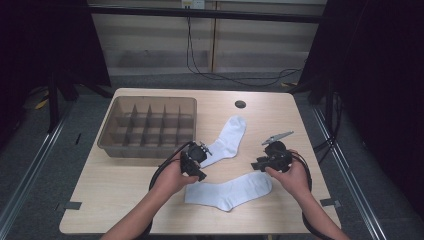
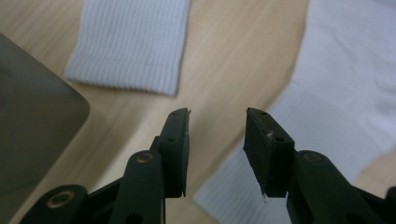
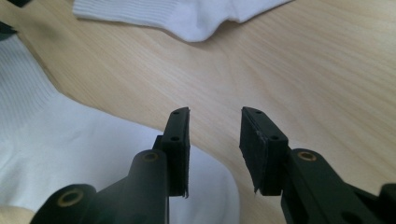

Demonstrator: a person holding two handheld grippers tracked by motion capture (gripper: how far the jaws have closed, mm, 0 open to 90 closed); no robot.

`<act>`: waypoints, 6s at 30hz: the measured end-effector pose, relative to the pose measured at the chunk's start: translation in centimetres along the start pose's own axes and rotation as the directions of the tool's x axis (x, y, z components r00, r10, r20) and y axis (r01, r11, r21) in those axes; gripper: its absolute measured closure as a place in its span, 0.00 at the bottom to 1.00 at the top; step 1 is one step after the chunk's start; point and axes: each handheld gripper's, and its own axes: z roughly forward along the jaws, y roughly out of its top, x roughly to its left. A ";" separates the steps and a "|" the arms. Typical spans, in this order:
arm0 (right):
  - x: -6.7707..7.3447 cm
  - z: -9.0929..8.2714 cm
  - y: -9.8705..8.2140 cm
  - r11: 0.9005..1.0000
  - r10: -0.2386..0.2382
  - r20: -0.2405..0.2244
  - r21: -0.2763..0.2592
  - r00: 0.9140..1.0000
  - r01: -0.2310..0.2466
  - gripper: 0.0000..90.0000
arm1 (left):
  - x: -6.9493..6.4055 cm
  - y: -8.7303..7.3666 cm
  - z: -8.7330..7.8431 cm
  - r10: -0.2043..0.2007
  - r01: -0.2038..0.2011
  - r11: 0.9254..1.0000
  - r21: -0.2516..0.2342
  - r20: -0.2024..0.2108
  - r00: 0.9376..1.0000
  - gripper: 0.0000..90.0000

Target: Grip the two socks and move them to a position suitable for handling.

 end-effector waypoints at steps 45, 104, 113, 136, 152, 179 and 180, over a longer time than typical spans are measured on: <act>-0.6 2.6 4.6 0.999 -0.035 0.068 0.003 0.997 0.035 0.64 | -0.2 0.7 2.3 0.009 -0.014 0.999 0.048 0.101 0.995 0.92; -0.4 -0.1 -0.7 1.000 -0.011 0.071 0.013 0.997 0.010 0.78 | 1.3 -2.8 -0.2 -0.094 0.095 0.993 -0.063 0.025 0.995 0.75; -1.6 3.4 1.0 0.999 -0.018 0.077 0.044 0.997 0.015 0.77 | 1.7 -2.0 1.5 -0.099 0.100 0.994 -0.054 0.010 0.995 0.72; -2.5 2.4 -0.4 0.998 0.009 0.123 0.065 0.992 -0.017 0.77 | 1.7 -1.5 1.6 -0.082 0.081 0.997 -0.012 -0.065 0.994 0.66; -2.2 2.8 0.6 0.994 0.023 0.096 0.107 0.995 -0.033 0.98 | 1.5 -0.4 1.6 -0.066 0.073 0.994 0.076 -0.091 0.994 0.93; 1.7 -5.6 -0.6 0.998 -0.065 0.016 -0.006 0.998 0.065 0.98 | -2.4 -3.4 -6.0 -0.018 0.018 0.998 -0.056 0.002 1.000 0.93; 1.8 -5.4 -1.1 0.998 -0.062 0.011 0.002 0.998 0.062 0.98 | -2.7 -3.8 -5.5 -0.010 0.010 0.999 -0.036 0.016 1.000 0.93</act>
